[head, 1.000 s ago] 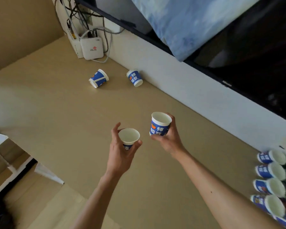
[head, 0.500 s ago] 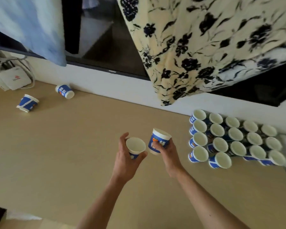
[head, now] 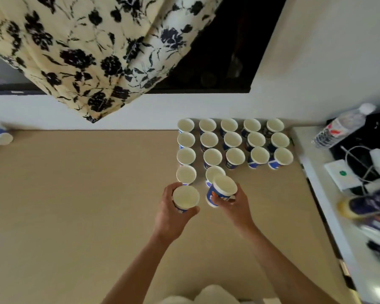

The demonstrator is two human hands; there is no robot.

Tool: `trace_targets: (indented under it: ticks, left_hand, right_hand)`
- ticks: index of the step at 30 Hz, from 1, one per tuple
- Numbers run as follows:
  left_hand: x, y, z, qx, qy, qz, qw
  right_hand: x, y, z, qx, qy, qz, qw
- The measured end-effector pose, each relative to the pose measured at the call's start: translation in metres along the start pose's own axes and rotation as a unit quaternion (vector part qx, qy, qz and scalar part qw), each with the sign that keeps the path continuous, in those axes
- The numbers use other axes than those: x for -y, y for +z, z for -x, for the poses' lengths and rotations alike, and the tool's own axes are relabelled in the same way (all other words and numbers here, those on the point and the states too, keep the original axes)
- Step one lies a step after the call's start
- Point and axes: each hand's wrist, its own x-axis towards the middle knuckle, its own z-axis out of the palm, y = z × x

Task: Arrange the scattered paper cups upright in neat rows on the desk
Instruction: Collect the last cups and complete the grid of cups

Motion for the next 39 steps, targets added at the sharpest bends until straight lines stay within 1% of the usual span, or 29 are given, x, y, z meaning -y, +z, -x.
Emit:
trace_targets:
  ticks: [3,7,10,14,18,28,34,37,39]
  left_hand:
    - [-0.004,0.026,0.005,0.011,0.011,-0.011,1.0]
    - [-0.005,0.047,0.007,0.019,0.012,-0.042,0.999]
    - [-0.008,0.055,0.006,0.019,0.012,-0.066,0.998]
    - [-0.017,0.064,0.004,0.015,0.015,-0.089,0.996]
    - [-0.027,0.069,0.001,0.014,0.033,-0.098,0.995]
    - [-0.028,0.065,0.001,0.019,0.04,-0.136,0.99]
    - [-0.03,0.066,0.001,0.024,0.039,-0.139,0.989]
    - [-0.031,0.068,0.0,0.024,0.042,-0.138,0.989]
    - [-0.033,0.07,-0.001,0.026,0.045,-0.136,0.989]
  right_hand:
    - [-0.019,-0.024,-0.006,-0.035,0.007,0.002,0.999]
    - [-0.04,-0.038,-0.02,-0.106,0.012,0.018,0.994]
    - [-0.052,-0.042,-0.038,-0.131,0.02,0.045,0.99]
    - [-0.063,-0.044,-0.062,-0.129,0.012,0.095,0.987]
    - [-0.067,-0.044,-0.077,-0.119,0.014,0.116,0.986]
    - [-0.068,-0.039,-0.094,-0.139,-0.012,0.101,0.985]
    - [-0.073,-0.042,-0.099,-0.122,-0.014,0.081,0.989]
    - [-0.077,-0.046,-0.096,-0.105,0.0,0.07,0.992]
    - [-0.085,-0.052,-0.086,-0.108,0.02,0.079,0.991]
